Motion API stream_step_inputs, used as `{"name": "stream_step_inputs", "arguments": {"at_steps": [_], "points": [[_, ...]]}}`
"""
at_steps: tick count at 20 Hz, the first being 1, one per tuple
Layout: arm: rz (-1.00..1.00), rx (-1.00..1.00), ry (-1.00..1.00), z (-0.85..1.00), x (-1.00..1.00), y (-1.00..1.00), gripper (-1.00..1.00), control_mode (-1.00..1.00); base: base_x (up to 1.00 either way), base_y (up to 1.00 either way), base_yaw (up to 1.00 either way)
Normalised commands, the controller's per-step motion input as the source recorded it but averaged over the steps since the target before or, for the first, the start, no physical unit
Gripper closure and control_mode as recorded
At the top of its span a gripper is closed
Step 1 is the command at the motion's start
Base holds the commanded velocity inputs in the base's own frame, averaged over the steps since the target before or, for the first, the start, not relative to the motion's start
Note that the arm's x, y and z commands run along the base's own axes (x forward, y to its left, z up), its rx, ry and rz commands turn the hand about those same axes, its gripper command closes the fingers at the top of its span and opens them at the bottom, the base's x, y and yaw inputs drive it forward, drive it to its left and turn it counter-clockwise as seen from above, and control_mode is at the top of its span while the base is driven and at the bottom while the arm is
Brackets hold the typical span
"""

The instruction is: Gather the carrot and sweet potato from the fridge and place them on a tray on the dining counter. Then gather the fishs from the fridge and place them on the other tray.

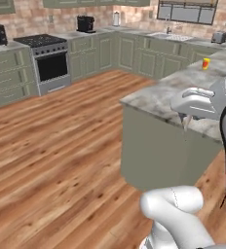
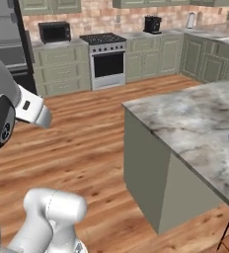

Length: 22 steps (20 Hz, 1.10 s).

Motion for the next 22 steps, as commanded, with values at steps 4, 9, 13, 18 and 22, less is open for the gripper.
{"name": "stream_step_inputs", "arguments": {"at_steps": [4, 9, 13, 18, 22], "points": [[0.00, 0.00, 0.00, 0.00, 0.00, 0.00, 1.00, 1.00, -0.27, -0.82, 0.00], [0.00, 0.00, 0.00, 0.00, 0.00, 0.00, 1.00, 1.00, -0.16, -0.80, 0.01], [0.00, 0.00, 0.00, 0.00, 0.00, 0.00, 1.00, 1.00, 0.00, -0.84, 0.04], [0.00, 0.00, 0.00, 0.00, 0.00, 0.00, 1.00, 1.00, 0.01, -0.92, 0.07], [0.00, 0.00, 0.00, 0.00, 0.00, 0.00, 1.00, 1.00, 0.03, -0.94, 0.09]]}}
